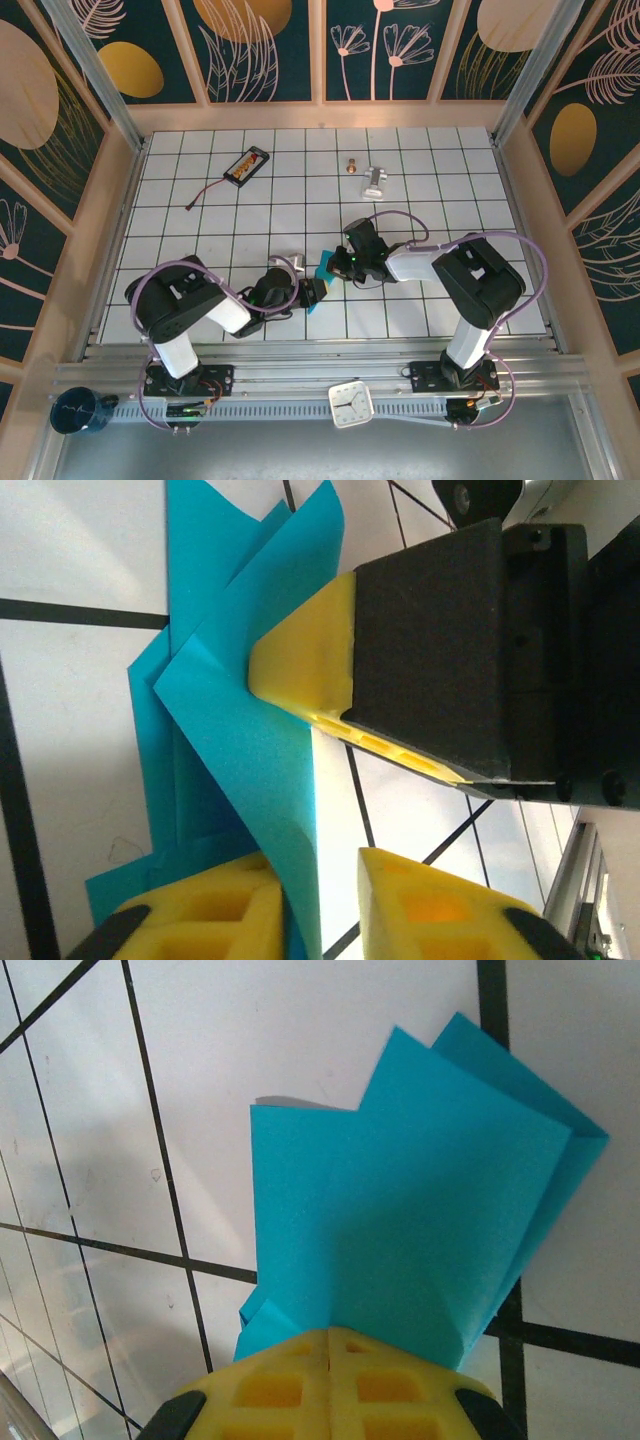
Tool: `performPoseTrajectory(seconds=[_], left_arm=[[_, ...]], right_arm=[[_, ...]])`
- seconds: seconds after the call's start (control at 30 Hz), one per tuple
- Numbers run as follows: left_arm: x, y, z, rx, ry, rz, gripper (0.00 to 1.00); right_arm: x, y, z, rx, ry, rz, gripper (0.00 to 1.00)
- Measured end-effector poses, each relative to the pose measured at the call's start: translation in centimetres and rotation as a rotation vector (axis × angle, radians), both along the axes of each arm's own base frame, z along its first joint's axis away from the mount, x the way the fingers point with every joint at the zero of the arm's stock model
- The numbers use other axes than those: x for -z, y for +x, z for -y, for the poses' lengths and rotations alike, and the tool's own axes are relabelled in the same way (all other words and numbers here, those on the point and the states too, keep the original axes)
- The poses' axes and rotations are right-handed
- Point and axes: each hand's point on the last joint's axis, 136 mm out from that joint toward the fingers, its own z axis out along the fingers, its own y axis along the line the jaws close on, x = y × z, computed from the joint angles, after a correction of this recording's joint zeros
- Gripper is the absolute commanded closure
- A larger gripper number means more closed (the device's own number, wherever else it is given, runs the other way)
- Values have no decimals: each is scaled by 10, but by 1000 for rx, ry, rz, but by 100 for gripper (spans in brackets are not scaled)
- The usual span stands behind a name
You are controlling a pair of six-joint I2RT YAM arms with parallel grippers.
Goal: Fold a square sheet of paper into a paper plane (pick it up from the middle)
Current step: Perform the fifth fold on the wing at the bottom-center of the table.
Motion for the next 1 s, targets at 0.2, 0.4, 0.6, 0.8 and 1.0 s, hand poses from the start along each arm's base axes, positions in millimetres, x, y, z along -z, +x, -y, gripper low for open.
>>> performPoseTrajectory(seconds=[0.2, 0.4, 0.6, 0.8, 1.0], left_arm=[[-4, -2, -5, -6, 24, -1, 63], [-7, -8, -20, -11, 93, 0, 57], [-8, -17, -26, 36, 153, -1, 62], [-2, -26, -25, 92, 186, -28, 66], [-8, -26, -23, 114, 202, -12, 63]], right_arm=[[0, 0, 0, -1, 2, 1, 94], [0, 1, -1, -1, 3, 2, 94], [0, 0, -1, -1, 3, 1, 94], [0, 0, -1, -1, 4, 2, 94], [0, 0, -1, -1, 4, 1, 94]])
